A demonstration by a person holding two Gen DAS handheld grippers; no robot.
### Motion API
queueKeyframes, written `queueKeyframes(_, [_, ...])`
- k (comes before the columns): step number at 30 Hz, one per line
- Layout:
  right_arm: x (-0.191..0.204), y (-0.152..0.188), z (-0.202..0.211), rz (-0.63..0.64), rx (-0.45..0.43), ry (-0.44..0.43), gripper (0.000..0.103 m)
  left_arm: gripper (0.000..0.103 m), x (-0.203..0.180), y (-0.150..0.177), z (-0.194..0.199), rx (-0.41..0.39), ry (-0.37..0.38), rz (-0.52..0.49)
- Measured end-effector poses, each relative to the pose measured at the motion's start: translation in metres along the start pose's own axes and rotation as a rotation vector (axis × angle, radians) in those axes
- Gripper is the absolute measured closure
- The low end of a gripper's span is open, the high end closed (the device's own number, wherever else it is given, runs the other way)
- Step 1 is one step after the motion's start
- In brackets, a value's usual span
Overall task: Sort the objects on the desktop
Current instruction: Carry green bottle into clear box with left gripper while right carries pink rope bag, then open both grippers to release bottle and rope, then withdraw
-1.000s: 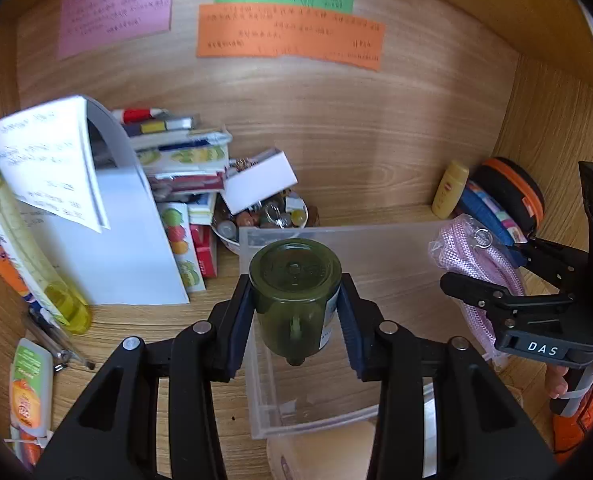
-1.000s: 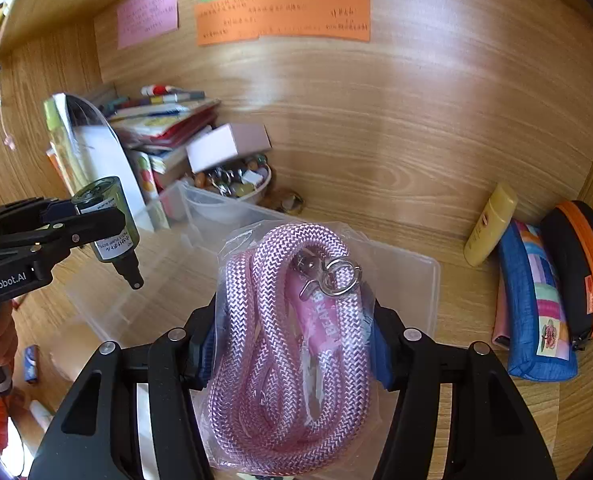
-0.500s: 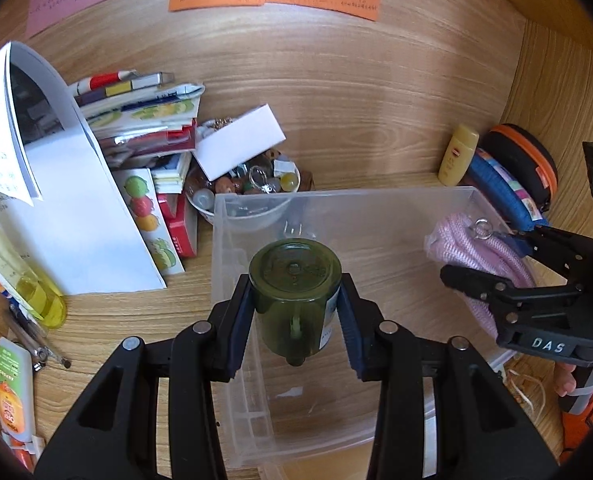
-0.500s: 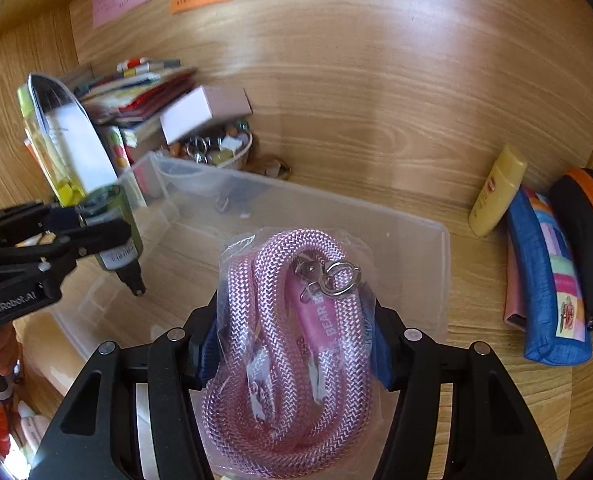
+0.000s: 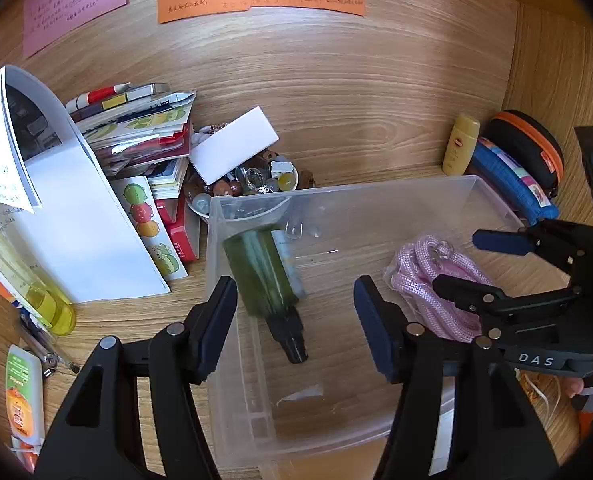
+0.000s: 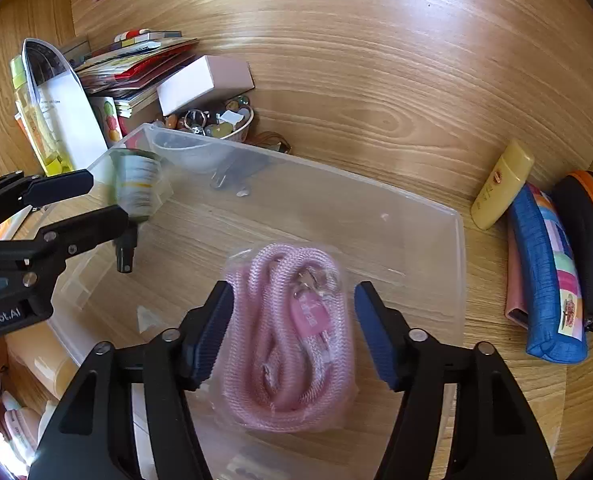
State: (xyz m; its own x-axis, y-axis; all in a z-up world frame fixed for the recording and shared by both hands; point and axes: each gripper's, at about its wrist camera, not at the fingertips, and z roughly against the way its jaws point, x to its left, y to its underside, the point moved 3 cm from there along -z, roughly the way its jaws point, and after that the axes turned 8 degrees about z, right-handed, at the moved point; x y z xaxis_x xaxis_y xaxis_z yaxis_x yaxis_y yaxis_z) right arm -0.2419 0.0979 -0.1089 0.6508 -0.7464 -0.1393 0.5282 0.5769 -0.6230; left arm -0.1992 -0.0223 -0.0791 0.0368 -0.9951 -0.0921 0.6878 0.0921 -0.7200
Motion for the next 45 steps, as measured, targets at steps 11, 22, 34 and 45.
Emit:
queueKeyframes(11, [-0.012, -0.010, 0.030, -0.037, -0.088, 0.014, 0.031, 0.026, 0.003, -0.006, 0.020, -0.027, 0.030, 0.038])
queueKeyframes(22, [-0.012, -0.010, 0.104, -0.022, -0.243, 0.086, 0.019, 0.012, 0.009, -0.011, 0.081, -0.133, 0.028, 0.029])
queueKeyframes(34, [0.000, 0.036, 0.150, 0.005, -0.283, 0.146, 0.016, 0.008, 0.046, 0.031, 0.136, -0.150, -0.037, 0.050])
queueKeyframes(45, [0.011, 0.082, 0.153, -0.014, -0.236, 0.151, 0.016, 0.008, 0.085, 0.098, 0.145, -0.037, -0.126, 0.110])
